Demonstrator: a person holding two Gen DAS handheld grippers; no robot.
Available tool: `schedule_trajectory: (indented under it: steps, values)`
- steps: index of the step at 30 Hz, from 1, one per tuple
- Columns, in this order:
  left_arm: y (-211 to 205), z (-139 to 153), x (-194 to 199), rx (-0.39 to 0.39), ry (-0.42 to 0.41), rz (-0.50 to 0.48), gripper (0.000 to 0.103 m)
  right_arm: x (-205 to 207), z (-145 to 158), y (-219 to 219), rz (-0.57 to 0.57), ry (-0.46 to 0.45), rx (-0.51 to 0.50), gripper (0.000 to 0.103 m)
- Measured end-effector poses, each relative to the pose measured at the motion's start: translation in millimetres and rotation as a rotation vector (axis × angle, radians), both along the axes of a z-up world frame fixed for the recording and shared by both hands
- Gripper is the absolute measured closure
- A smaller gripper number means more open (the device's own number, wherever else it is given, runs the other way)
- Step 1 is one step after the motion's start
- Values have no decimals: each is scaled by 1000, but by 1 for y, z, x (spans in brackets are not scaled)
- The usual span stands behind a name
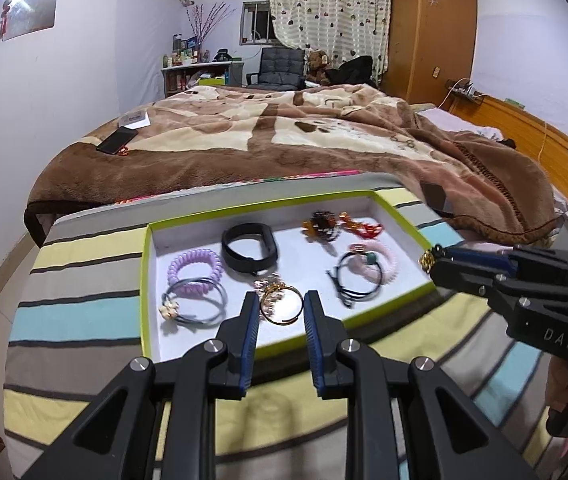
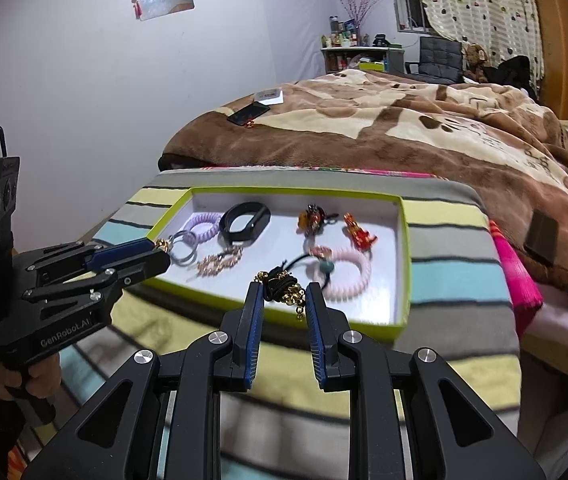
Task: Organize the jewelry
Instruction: 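Lower the ring and charm into the green box and open both tools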
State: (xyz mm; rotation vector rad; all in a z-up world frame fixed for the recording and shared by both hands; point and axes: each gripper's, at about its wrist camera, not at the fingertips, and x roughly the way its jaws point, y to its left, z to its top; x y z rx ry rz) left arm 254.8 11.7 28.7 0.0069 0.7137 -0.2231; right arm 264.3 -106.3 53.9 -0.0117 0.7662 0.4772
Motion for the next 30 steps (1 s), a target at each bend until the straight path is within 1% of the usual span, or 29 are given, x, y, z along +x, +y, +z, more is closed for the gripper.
schedule_trajectory:
  steps: [5, 16, 22, 24, 27, 30]
  values:
    - [10, -11, 15, 15, 23, 13, 79, 26, -10, 17, 18, 20, -18, 81]
    - [19, -33, 32, 21, 76, 9, 79, 64, -36, 37, 27, 79, -35, 81]
    - [22, -41, 37, 32, 105, 22, 79, 76, -46, 44, 24, 98, -47, 81]
    - [23, -41, 37, 21, 108, 21, 79, 78, -49, 46, 24, 104, -51, 81]
    - [24, -42, 39, 25, 109, 24, 79, 80, -54, 50, 30, 121, -63, 81]
    - [24, -42, 39, 18, 111, 23, 79, 81, -56, 52, 33, 119, -70, 81]
